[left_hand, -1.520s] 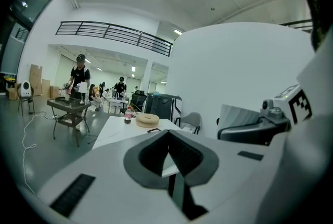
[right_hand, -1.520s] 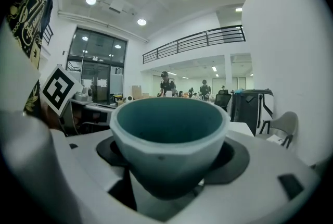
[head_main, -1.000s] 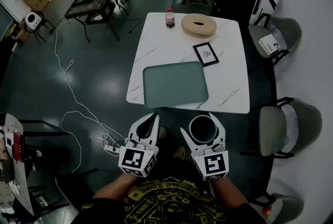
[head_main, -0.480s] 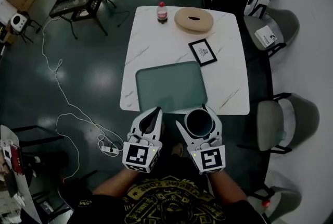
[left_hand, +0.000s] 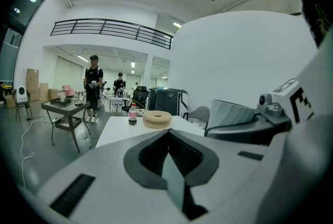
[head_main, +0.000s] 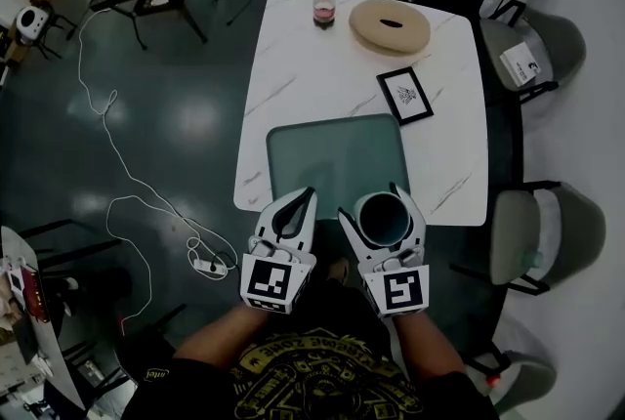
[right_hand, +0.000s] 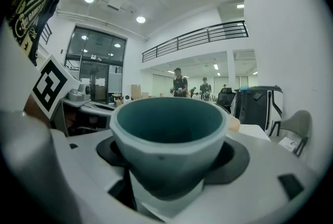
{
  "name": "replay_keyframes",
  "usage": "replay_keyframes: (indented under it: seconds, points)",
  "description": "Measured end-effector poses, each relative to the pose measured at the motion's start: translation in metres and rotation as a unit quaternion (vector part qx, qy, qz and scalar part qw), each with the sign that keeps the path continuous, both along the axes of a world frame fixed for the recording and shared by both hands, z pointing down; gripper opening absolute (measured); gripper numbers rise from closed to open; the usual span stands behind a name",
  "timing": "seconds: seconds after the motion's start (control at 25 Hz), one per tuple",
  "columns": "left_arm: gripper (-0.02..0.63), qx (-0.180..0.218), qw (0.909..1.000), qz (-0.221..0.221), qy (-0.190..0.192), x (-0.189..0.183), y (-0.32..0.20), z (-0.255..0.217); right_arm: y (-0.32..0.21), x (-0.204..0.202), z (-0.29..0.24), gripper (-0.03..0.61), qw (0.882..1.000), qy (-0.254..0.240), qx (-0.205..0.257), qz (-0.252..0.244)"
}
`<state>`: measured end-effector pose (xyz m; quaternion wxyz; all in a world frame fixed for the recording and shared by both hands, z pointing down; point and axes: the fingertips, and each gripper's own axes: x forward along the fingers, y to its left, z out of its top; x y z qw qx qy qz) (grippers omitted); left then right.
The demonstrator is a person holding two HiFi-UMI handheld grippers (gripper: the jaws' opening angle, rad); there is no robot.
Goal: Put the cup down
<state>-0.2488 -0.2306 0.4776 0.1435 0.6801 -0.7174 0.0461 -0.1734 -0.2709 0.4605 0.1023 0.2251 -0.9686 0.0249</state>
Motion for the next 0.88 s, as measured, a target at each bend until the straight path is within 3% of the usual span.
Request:
replay_keyframes:
  seconds: [0.88]
  points:
    - [0.011,-0.091,0.9957,-0.002,0.015,-0.04,-0.032,0.099,-0.039,-0.052,0.096,0.377,0.999,0.044,-0.013,0.006]
